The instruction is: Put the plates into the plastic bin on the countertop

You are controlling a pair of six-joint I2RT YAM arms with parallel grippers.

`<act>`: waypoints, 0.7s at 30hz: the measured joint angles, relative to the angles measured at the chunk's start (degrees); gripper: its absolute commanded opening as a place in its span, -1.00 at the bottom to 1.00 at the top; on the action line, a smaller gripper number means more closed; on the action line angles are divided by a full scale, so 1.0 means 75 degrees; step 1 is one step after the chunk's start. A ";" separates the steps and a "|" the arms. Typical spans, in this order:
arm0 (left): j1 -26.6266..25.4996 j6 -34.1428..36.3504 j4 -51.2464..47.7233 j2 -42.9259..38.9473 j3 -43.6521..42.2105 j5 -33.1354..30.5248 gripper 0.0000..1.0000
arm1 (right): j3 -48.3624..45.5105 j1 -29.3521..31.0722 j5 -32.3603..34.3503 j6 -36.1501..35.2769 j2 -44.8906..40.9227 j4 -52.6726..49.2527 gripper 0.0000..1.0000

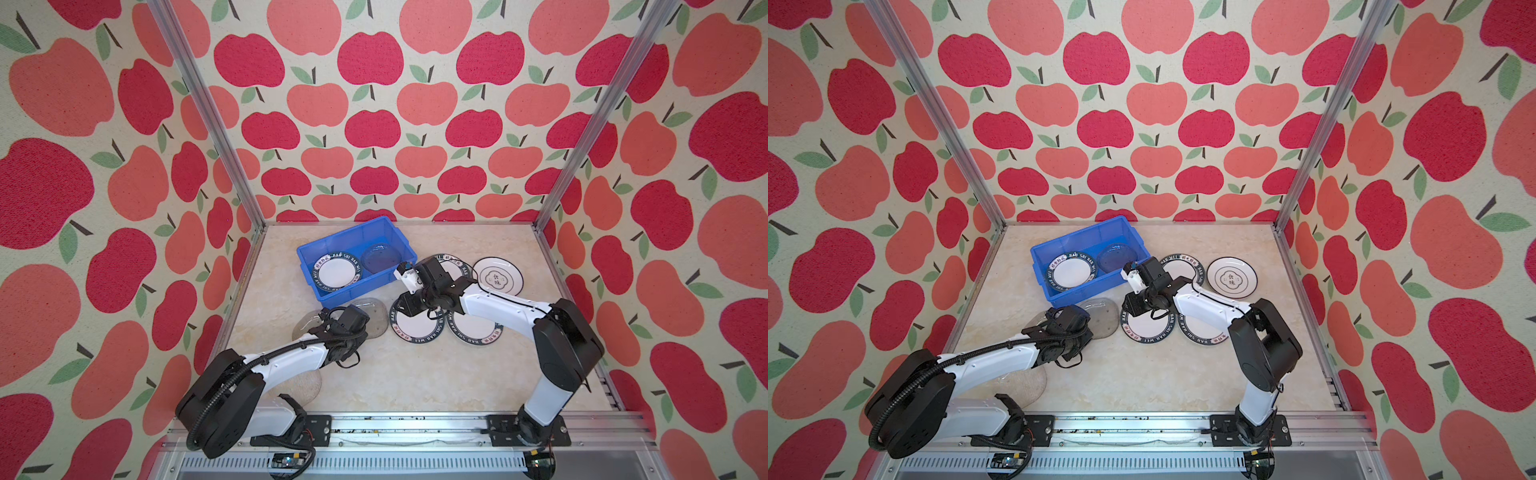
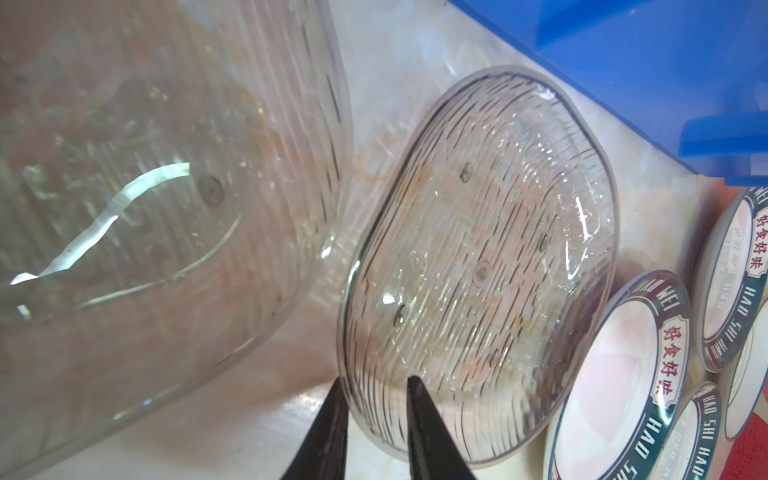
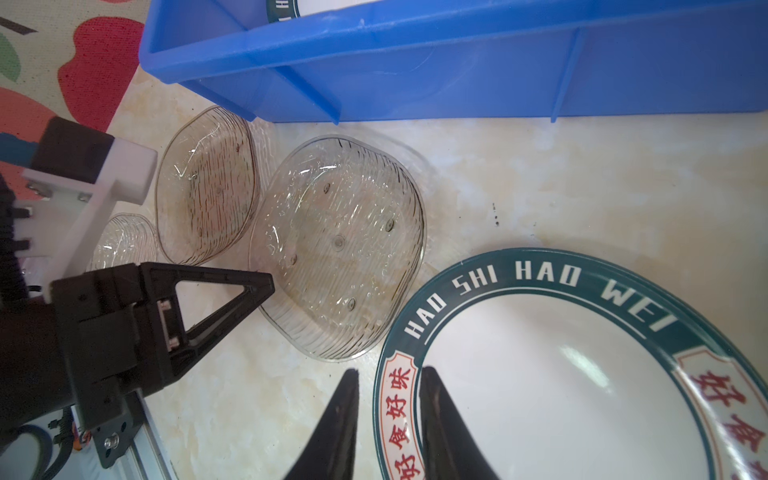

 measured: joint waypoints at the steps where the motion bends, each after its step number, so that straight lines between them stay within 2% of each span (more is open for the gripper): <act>1: 0.0000 0.0000 0.0000 0.0000 0.0000 -0.0006 -0.47 | 0.0000 0.0000 -0.0009 0.0000 0.0000 0.0000 -0.43; 21: 0.0000 0.0003 0.0195 0.0064 -0.0146 0.0003 -0.62 | 0.0000 0.0000 -0.0012 0.0003 0.0085 0.0026 -0.43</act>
